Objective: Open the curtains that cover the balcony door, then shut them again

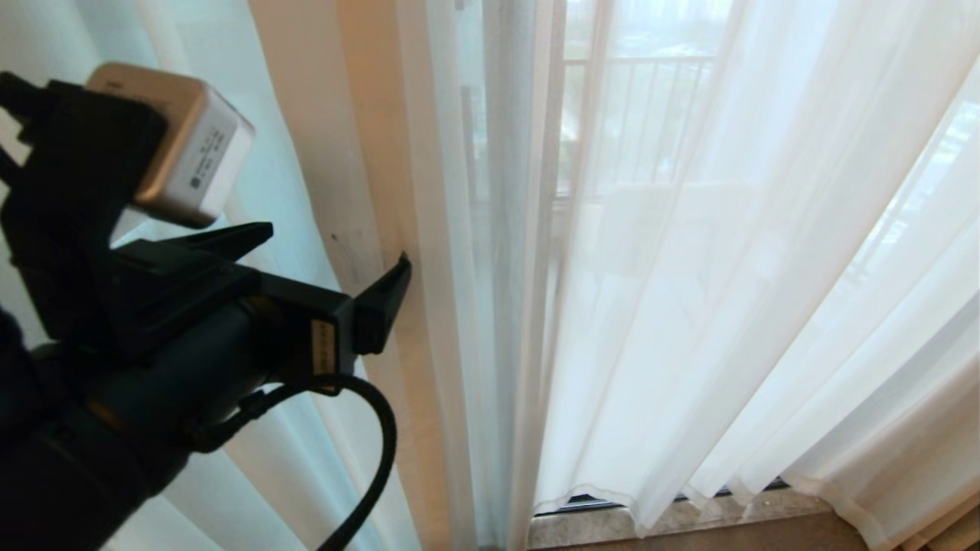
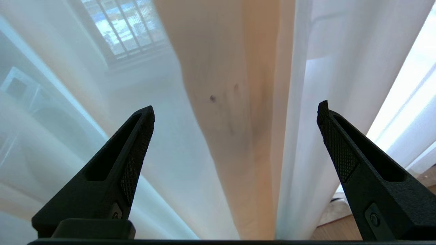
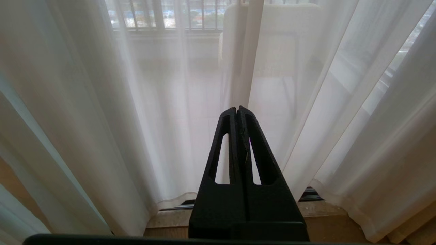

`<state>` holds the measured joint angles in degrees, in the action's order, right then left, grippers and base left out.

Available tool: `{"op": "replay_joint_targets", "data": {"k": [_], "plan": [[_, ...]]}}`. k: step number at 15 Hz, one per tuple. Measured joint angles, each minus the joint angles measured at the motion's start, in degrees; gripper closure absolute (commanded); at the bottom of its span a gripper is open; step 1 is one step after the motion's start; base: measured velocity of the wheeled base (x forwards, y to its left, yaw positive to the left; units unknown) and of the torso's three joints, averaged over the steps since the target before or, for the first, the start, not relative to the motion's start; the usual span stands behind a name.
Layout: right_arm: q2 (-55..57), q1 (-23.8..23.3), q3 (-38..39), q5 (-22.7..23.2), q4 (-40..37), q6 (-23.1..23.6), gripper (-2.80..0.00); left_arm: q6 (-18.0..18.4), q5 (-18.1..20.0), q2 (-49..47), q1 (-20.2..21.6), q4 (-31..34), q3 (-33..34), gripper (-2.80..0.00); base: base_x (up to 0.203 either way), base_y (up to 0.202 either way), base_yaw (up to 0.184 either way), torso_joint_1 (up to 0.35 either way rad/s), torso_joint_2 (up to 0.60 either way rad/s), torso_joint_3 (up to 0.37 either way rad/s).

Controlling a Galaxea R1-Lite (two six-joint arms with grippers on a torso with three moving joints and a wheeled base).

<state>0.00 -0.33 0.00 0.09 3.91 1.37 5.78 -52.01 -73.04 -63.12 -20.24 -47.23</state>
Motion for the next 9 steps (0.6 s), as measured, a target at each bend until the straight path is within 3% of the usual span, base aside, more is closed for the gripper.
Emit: {"op": "replay_joint_targets", "data": {"k": [6,9], "plan": [[0.00,-0.02,0.00,0.00,0.00,0.00,0.00,-0.08,-1.29,7.64,0.06,6.26,3.35,-2.80,0.000,0.000,0.000,0.000,0.00,0.000],[0.00,-0.02,0.00,0.00,-0.01,0.01,0.00,-0.18,-1.95,10.96,0.19,6.41,5.35,-2.80,0.000,0.000,0.000,0.000,0.00,0.000]]}}
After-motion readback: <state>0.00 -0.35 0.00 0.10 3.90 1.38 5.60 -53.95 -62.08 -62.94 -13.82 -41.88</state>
